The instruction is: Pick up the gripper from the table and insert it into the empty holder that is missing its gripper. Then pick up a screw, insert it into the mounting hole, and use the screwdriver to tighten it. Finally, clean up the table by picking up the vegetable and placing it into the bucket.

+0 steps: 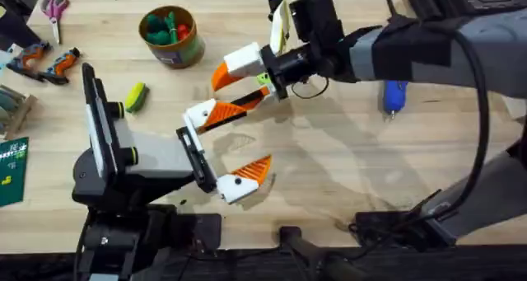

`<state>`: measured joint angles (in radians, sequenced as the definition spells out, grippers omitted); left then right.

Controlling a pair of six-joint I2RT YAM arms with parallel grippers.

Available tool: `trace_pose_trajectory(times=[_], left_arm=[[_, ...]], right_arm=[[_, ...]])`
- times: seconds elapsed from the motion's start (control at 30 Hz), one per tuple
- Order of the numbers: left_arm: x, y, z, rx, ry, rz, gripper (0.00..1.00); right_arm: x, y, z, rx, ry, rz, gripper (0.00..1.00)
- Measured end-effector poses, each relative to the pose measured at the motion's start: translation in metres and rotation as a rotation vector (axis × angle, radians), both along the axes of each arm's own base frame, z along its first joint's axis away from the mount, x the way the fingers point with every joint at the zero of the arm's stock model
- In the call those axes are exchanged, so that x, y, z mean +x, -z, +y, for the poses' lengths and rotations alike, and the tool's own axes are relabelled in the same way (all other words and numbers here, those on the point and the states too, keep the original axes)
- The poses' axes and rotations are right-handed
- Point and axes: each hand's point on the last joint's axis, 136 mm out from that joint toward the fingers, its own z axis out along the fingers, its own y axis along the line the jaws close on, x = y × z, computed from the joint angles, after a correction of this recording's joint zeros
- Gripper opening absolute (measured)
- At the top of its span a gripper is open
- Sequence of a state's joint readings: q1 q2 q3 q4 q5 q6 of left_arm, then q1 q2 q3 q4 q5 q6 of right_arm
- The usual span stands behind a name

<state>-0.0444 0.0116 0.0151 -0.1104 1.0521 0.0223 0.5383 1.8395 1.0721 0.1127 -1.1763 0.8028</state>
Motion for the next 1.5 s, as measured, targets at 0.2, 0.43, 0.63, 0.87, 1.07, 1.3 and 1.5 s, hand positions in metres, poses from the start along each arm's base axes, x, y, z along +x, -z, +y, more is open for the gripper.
trace_pose_trajectory(times=[0.2, 0.43, 0.63, 0.87, 1.07, 1.3, 1.5], left_arm=[[-0.003, 0.0, -0.002, -0.002, 0.02, 0.003, 0.994], [-0.004, 0.0, -0.002, -0.003, 0.026, 0.004, 0.994], [-0.004, 0.0, -0.002, -0.003, 0.027, 0.004, 0.994], [-0.004, 0.0, -0.002, -0.003, 0.028, 0.004, 0.994], [-0.004, 0.0, -0.002, -0.003, 0.028, 0.004, 0.994], [-0.004, 0.0, -0.002, -0.003, 0.029, 0.005, 0.994], [-0.004, 0.0, -0.002, -0.003, 0.028, 0.004, 0.994]], right_arm=[[0.011, -0.002, -0.011, 0.018, 0.019, -0.027, 0.989], [0.022, 0.004, -0.029, 0.017, 0.039, -0.071, 0.991], [0.013, 0.033, -0.049, -0.115, 0.06, -0.015, 0.993], [0.009, 0.071, -0.07, -0.323, 0.072, -0.075, 0.993], [0.011, 0.068, -0.095, -0.529, 0.076, -0.171, 0.993], [0.037, 0.013, -0.107, -0.608, 0.091, -0.404, 0.993], [0.034, 0.004, -0.114, -0.65, 0.072, -0.411, 0.993]])
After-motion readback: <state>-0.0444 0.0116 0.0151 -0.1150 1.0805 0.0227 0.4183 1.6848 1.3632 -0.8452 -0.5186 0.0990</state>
